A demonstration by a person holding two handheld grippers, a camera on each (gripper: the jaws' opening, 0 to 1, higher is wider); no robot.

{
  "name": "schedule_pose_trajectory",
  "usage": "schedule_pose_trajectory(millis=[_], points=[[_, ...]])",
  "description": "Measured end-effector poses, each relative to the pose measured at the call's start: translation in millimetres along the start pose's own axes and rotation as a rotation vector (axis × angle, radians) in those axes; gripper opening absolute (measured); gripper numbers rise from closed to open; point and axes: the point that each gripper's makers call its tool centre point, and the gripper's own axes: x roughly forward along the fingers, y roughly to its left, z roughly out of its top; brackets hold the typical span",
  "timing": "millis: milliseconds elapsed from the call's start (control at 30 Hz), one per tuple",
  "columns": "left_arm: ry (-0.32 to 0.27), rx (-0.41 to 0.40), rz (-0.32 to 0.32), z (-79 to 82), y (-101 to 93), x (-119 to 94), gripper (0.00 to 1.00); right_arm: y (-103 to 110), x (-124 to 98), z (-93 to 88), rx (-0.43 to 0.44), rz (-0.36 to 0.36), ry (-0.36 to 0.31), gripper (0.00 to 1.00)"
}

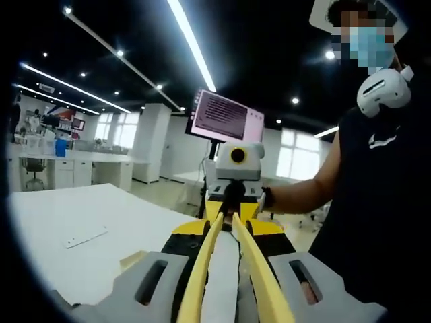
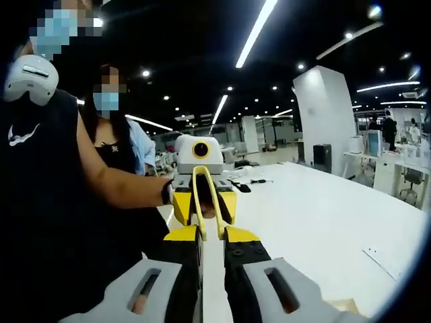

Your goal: Place the target food into the container with the food tongs after gripping and lifting it, then release it inside without dropping or visibly crushing the food.

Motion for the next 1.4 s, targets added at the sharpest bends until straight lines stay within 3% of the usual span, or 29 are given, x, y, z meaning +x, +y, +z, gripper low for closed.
schedule_pose_trajectory(millis=[700,833,900,1000,1200,1400], points=[[-0.015,0.013,0.025,1.3,2.0,0,0.19,0,0,-0.9,-0.011,0.003,0.015,0.11],[-0.051,0.018,0.019,6.9,0.2,1,0.18,3,5,-10.5,-0.003,0.011,0.035,0.10],[-0.010,0.035,0.025,0.6,1.9,1,0.18,0,2,-9.3,0.003,0.002,0.028,0.10],[-0.014,0.026,0.021,0.3,0.1,1,0.18,2,1,-5.9,0.004,0.011,0.024,0.10],[-0.021,0.031,0.024,2.3,0.0,1,0.20,0,1,-4.5,-0.004,0.007,0.027,0.14],[-0.053,0.033,0.029,11.4,2.3,1,0.26,1,1,-1.0,-0.021,0.014,0.020,0.11]])
